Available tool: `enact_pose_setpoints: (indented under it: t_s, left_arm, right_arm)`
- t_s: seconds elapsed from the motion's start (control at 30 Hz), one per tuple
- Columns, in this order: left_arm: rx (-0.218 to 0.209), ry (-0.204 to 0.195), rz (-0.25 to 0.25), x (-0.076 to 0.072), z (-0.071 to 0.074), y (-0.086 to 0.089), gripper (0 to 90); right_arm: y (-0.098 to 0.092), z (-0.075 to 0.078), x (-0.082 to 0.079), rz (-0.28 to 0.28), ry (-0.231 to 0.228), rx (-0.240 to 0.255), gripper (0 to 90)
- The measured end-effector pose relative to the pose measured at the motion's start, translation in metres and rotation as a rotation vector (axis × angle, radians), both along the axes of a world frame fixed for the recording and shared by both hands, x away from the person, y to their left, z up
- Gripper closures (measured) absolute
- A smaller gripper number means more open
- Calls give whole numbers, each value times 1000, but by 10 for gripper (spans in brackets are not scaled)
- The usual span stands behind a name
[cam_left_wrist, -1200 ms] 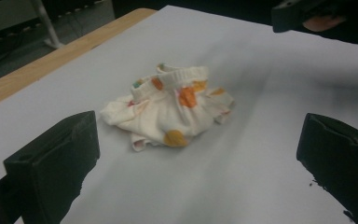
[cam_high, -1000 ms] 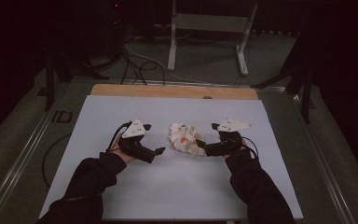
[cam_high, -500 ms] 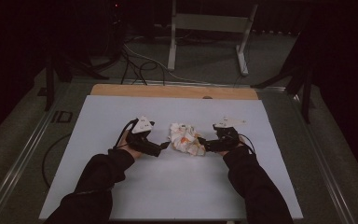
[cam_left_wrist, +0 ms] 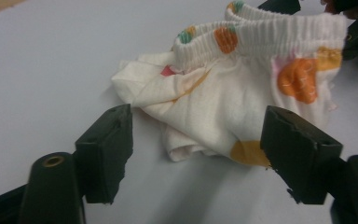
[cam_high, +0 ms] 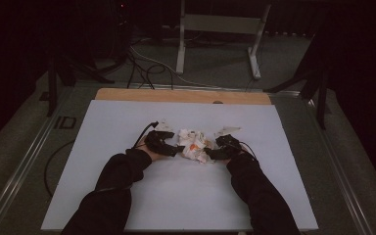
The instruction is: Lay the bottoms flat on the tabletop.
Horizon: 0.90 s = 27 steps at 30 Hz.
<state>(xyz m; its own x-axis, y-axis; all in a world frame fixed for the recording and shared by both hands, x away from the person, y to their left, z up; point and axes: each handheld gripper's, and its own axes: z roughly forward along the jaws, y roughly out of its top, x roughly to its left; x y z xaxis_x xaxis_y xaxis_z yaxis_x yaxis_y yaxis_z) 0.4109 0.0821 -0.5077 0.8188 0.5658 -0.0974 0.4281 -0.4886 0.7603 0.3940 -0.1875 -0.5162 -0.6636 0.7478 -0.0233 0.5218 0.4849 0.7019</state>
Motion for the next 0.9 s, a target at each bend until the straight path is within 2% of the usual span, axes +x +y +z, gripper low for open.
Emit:
enact_pose_setpoints:
  t_s: [0.03, 0.1, 0.13, 0.17, 0.2, 0.23, 0.3, 0.33, 0.4, 0.43, 0.47, 0.53, 0.57, 0.63, 0.7, 0.73, 0.9]
  left_arm:
    - [-3, 5, -1, 1, -1, -1, 333]
    - [-3, 5, -1, 1, -1, -1, 346]
    - [-8, 21, 16, 5, -5, -4, 368]
    - [-8, 21, 16, 5, -5, -4, 375]
    - [-18, 35, 17, 7, -6, -5, 375]
    - [-14, 46, 14, 9, -8, -7, 416]
    - [-14, 61, 10, 9, -9, -9, 432]
    - [-11, 73, 0, 10, -10, -11, 481]
    - [16, 73, -20, 10, -13, -15, 507]
    - [32, 75, -29, 9, -15, -18, 576]
    - [32, 75, -29, 9, -15, -18, 616]
    - [37, 70, -29, 9, -14, -18, 616]
    - [42, 65, -28, 8, -13, -18, 747]
    - [49, 58, -26, 7, -11, -19, 823]
    - [49, 58, -26, 7, -11, -19, 835]
    - [65, 44, -27, 4, -7, -20, 835]
    - [47, 28, -27, -1, 6, -14, 852]
  right_arm:
    - [0, -1, 1, -4, -3, 0, 418]
    - [1, -1, 2, -5, 4, 3, 418]
    - [2, -1, 3, -14, 5, 8, 506]
    - [2, -1, 3, -14, 5, 8, 506]
    - [2, -1, 3, -14, -3, 4, 544]
    - [2, -1, 4, -20, -6, 0, 641]
    - [2, -1, 4, -13, -13, -9, 675]
    - [4, -1, 4, 1, -11, -12, 764]
    - [5, 0, 3, 2, -11, -23, 794]
    - [8, 1, 2, 13, -25, -42, 832]
    - [8, 1, 2, 13, -25, -42, 832]
    - [9, 1, 2, 18, -33, -49, 839]
    - [10, 3, 1, 27, -34, -54, 849]
    - [9, 3, 1, 24, -29, -51, 853]
    - [9, 4, 1, 24, -30, -48, 853]
    - [9, 4, 1, 24, -30, -48, 856]
    - [7, 10, -3, 33, -29, -31, 862]
